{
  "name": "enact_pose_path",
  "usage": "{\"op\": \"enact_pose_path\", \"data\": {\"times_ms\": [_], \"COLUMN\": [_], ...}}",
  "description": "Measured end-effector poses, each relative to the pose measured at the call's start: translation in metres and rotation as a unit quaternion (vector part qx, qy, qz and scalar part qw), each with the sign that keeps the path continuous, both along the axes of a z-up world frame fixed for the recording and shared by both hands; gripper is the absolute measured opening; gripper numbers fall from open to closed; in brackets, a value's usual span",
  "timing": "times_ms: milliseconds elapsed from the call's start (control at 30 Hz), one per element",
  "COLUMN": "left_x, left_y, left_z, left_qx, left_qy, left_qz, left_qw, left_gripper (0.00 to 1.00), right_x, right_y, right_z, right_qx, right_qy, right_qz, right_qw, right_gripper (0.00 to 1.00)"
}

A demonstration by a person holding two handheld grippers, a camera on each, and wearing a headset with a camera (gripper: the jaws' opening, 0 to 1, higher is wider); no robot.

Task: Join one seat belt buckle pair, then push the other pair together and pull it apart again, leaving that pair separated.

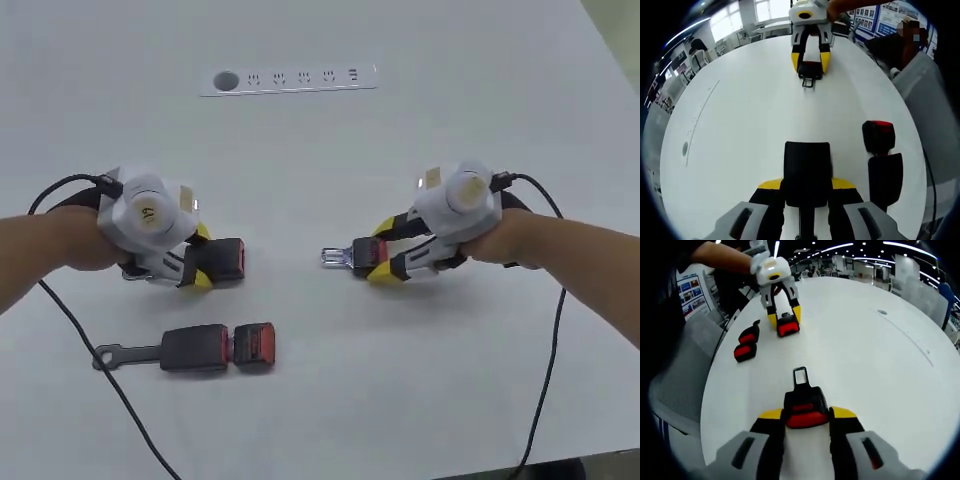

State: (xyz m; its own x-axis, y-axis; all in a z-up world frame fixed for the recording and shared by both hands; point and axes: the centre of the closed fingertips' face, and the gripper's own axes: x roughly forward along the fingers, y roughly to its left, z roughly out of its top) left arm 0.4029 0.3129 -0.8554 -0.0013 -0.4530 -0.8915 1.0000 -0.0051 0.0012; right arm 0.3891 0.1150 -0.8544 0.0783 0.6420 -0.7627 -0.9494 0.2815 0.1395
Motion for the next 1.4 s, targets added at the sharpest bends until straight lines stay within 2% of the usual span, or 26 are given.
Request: {"op": "enact_pose_path", "data": {"times_ms": [300, 467, 733, 1033, 1100, 1133, 1167, 1200, 1233, 1267, 1300, 1333, 1367, 1400], "left_x": [0.000, 0.000, -0.001, -0.001, 0.000, 0.000, 0.000, -0.001, -0.002, -0.002, 0.001, 0.009, 0.013, 0.017], "left_y": [-0.001, -0.001, -0.001, -0.001, 0.000, 0.000, 0.000, 0.002, 0.004, -0.002, -0.008, -0.009, -0.007, -0.003], "left_z": [0.000, 0.000, -0.001, -0.001, -0.002, -0.002, -0.002, -0.001, 0.000, 0.006, 0.013, 0.021, 0.025, 0.029], "left_qx": [0.003, 0.004, 0.009, 0.011, 0.012, 0.013, 0.014, 0.020, 0.022, -0.005, -0.031, -0.054, -0.059, -0.064], "left_qy": [0.001, 0.001, 0.002, 0.005, 0.006, 0.006, 0.008, 0.013, 0.025, 0.045, 0.046, 0.033, 0.028, 0.026], "left_qz": [0.002, 0.003, 0.000, 0.005, 0.010, 0.011, 0.013, 0.026, 0.057, 0.096, 0.116, 0.142, 0.161, 0.194], "left_qw": [1.0000, 1.0000, 1.0000, 0.9999, 0.9999, 0.9998, 0.9998, 0.9994, 0.9978, 0.9944, 0.9916, 0.9879, 0.9848, 0.9786], "left_gripper": [0.35, 0.35, 0.35, 0.35, 0.35, 0.35, 0.36, 0.38, 0.44, 0.45, 0.46, 0.48, 0.53, 0.58], "right_x": [-0.001, -0.003, -0.003, -0.002, -0.001, 0.000, 0.004, 0.007, 0.008, 0.009, 0.010, 0.012, 0.011, 0.012], "right_y": [-0.025, -0.038, -0.043, -0.040, -0.038, -0.041, -0.045, -0.044, -0.043, -0.042, -0.041, -0.041, -0.041, -0.041], "right_z": [-0.003, -0.005, -0.006, -0.005, -0.004, -0.003, -0.003, 0.002, 0.011, 0.015, 0.019, 0.024, 0.025, 0.027], "right_qx": [-0.019, -0.021, -0.026, -0.028, -0.022, -0.030, -0.038, -0.023, 0.005, 0.021, 0.036, 0.048, 0.050, 0.049], "right_qy": [0.003, 0.017, 0.011, 0.005, 0.014, 0.012, 0.001, -0.012, -0.010, -0.008, -0.006, -0.012, -0.018, -0.029], "right_qz": [0.001, -0.012, -0.011, -0.005, -0.038, -0.048, -0.059, -0.068, -0.092, -0.108, -0.123, -0.145, -0.151, -0.163], "right_qw": [0.9998, 0.9996, 0.9995, 0.9996, 0.9989, 0.9983, 0.9975, 0.9974, 0.9957, 0.9939, 0.9918, 0.9883, 0.9870, 0.9849], "right_gripper": [0.35, 0.35, 0.36, 0.36, 0.37, 0.40, 0.44, 0.46, 0.46, 0.47, 0.49, 0.52, 0.58, 0.62]}}
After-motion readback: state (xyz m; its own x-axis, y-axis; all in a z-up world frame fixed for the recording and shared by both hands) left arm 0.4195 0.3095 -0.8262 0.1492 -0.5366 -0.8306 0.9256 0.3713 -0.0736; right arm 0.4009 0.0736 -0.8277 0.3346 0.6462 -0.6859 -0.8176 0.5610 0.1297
